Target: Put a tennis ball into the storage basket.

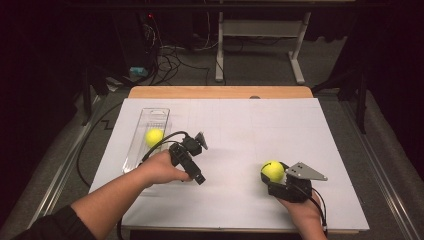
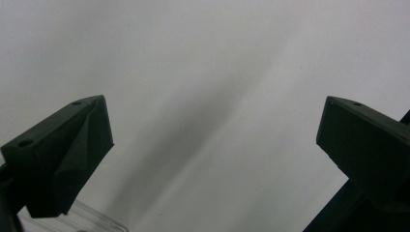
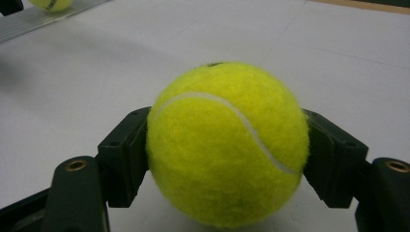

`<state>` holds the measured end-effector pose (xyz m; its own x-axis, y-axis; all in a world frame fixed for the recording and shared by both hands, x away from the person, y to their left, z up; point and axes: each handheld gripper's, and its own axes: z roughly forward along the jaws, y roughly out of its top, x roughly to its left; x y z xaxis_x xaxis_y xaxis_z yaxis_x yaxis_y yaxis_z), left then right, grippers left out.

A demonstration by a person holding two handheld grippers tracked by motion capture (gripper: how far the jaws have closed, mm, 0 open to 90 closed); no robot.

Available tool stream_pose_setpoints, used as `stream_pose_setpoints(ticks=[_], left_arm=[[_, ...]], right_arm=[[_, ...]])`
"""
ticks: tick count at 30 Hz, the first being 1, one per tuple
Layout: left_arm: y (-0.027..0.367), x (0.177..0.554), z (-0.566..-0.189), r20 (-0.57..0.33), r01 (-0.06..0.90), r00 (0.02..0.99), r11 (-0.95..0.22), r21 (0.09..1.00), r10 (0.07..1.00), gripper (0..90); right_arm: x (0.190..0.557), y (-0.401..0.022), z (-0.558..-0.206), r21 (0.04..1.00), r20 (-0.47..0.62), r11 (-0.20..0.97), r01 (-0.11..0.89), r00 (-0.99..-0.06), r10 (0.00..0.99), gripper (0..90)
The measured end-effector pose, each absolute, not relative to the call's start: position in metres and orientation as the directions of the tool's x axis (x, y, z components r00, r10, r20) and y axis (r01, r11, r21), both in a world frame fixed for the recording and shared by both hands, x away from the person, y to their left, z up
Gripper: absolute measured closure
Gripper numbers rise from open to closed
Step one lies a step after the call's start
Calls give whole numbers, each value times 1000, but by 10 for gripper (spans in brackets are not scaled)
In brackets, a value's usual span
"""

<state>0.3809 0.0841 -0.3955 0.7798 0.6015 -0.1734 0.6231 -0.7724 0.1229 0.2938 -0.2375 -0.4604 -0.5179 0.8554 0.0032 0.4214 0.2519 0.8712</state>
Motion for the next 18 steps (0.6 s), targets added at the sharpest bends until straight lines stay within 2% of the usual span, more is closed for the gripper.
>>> stream_pose_setpoints(ticks=[18], left_arm=[[86,381,-394,-172,623,780,-772,122,602,5]], right_arm=[[301,-213,-466,869,23,270,414,-579,815,275]])
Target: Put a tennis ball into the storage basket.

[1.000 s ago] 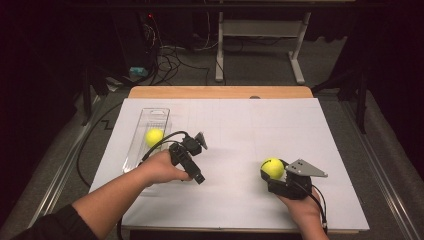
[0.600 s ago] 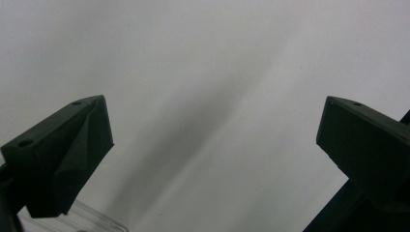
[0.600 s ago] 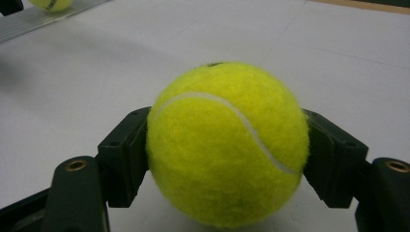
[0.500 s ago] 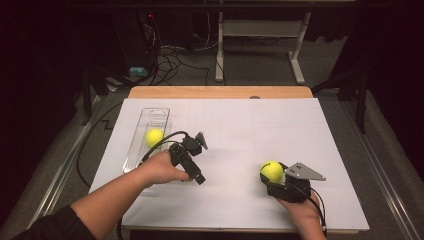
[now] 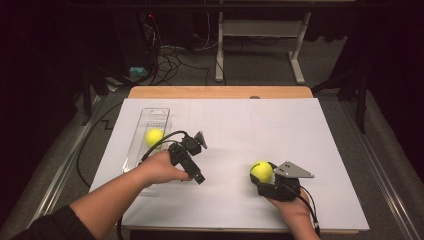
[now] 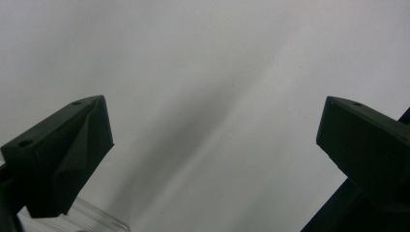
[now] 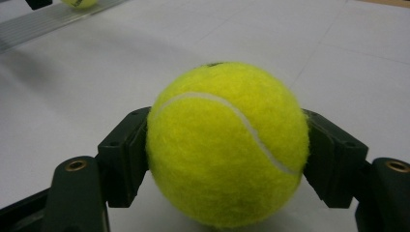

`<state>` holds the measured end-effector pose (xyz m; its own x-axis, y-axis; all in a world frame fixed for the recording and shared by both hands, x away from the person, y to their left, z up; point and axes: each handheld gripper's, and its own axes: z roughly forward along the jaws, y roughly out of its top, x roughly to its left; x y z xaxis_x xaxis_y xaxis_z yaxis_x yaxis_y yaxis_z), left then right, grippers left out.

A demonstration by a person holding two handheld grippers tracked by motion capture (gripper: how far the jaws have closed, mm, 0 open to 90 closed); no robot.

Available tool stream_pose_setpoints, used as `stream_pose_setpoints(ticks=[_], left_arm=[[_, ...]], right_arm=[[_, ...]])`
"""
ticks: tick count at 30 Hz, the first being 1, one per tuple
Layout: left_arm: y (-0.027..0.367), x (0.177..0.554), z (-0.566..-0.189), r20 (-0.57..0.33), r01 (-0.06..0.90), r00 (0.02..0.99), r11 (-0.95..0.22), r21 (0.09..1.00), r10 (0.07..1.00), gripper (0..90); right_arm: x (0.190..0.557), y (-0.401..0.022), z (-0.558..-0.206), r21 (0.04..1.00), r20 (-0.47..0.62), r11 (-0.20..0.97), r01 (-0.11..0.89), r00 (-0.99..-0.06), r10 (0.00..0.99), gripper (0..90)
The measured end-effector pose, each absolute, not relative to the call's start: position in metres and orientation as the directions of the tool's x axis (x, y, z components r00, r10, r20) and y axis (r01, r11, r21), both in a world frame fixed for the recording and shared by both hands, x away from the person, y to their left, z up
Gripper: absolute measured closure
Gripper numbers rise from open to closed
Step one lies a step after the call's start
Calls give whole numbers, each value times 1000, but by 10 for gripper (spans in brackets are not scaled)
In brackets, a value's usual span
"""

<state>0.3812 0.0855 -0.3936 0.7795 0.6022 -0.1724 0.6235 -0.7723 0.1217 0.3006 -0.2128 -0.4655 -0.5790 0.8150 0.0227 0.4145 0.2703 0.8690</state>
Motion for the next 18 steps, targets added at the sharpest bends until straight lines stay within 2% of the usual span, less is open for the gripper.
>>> stream_pose_setpoints(ticks=[18], left_arm=[[87,382,-390,-172,627,777,-769,124,606,5]], right_arm=[[304,-179,-460,879,16,291,378,-634,773,275]])
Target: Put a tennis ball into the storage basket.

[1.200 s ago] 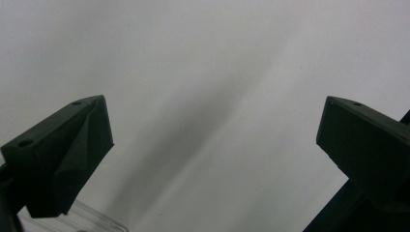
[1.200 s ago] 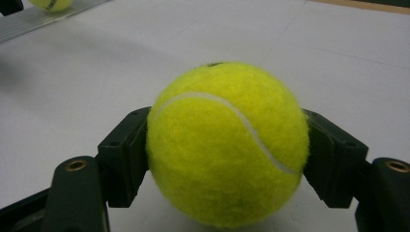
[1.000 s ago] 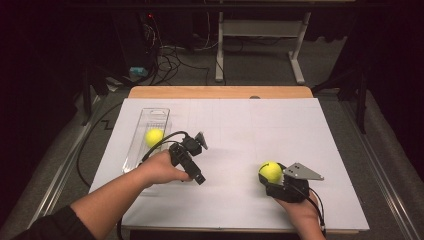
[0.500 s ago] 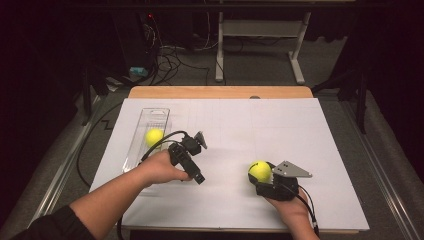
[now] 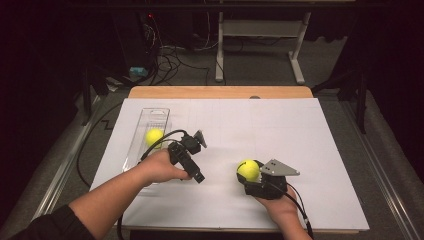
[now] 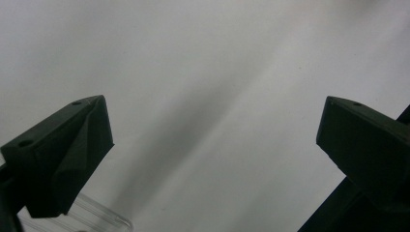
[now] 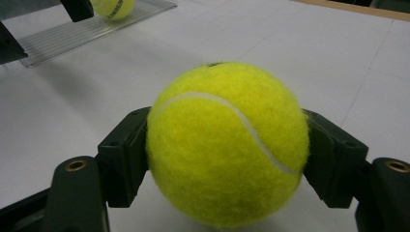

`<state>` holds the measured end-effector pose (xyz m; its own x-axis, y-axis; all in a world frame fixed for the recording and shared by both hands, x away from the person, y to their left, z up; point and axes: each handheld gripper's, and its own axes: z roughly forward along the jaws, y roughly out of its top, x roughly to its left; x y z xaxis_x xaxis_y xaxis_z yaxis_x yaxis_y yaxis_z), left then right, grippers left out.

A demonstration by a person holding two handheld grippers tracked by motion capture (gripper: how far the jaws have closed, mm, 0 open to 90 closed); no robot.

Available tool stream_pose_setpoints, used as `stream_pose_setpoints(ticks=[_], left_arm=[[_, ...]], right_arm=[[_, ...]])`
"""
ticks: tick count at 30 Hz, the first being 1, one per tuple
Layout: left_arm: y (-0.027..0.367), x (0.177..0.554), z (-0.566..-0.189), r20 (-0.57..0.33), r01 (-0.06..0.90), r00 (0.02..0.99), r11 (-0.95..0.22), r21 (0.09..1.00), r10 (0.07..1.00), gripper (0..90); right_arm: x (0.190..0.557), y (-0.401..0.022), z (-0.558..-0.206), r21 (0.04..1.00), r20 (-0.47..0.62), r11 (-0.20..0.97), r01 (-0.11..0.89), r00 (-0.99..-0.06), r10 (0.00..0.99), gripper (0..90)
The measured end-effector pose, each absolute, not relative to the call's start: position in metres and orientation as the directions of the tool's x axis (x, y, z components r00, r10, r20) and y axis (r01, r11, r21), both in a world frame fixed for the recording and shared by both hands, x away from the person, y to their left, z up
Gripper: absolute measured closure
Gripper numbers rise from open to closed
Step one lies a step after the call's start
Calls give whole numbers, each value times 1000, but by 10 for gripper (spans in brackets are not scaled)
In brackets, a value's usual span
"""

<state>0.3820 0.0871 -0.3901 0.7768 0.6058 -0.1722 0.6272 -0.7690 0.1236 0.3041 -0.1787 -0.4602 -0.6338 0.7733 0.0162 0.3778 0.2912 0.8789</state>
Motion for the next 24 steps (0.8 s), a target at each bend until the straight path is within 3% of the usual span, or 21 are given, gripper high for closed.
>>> stream_pose_setpoints(ticks=[24], left_arm=[[89,385,-391,-180,631,773,-765,126,608,5]], right_arm=[[307,-123,-460,881,17,331,337,-723,691,275]])
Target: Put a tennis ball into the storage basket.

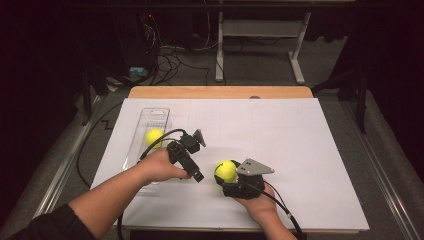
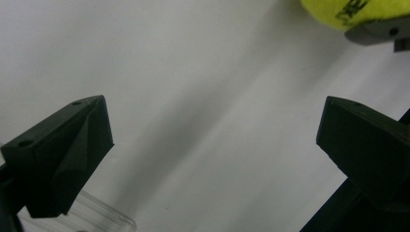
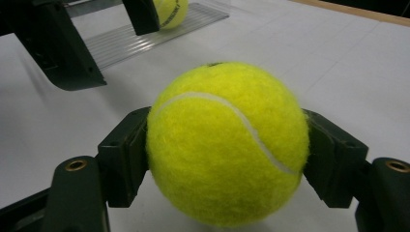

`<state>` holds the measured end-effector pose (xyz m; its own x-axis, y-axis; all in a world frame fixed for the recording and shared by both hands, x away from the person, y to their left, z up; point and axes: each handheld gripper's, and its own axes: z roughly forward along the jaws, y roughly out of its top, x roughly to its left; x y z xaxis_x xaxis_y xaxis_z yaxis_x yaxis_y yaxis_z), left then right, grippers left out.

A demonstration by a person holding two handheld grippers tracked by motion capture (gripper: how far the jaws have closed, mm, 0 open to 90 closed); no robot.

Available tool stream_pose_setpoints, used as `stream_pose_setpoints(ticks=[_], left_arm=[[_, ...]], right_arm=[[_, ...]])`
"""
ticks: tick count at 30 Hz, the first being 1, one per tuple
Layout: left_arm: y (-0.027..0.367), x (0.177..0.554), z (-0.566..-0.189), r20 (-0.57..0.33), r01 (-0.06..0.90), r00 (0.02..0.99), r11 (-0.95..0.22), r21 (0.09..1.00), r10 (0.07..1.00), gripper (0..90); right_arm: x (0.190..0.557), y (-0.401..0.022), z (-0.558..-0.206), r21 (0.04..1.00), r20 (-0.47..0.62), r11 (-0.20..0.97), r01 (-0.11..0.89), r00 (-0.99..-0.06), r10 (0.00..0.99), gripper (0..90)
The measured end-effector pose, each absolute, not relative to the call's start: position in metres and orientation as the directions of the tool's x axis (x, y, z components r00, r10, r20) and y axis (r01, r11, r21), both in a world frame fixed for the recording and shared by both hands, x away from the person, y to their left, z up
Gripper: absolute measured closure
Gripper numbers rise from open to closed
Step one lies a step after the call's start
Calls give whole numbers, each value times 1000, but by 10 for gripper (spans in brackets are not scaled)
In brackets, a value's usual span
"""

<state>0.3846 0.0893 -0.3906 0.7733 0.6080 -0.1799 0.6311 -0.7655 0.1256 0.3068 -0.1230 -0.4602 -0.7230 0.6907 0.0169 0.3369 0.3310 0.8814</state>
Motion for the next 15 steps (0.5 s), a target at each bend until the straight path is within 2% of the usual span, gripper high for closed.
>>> stream_pose_setpoints(ticks=[15], left_arm=[[85,383,-378,-171,628,777,-764,148,605,5]], right_arm=[[305,-118,-466,879,20,342,333,-741,671,275]])
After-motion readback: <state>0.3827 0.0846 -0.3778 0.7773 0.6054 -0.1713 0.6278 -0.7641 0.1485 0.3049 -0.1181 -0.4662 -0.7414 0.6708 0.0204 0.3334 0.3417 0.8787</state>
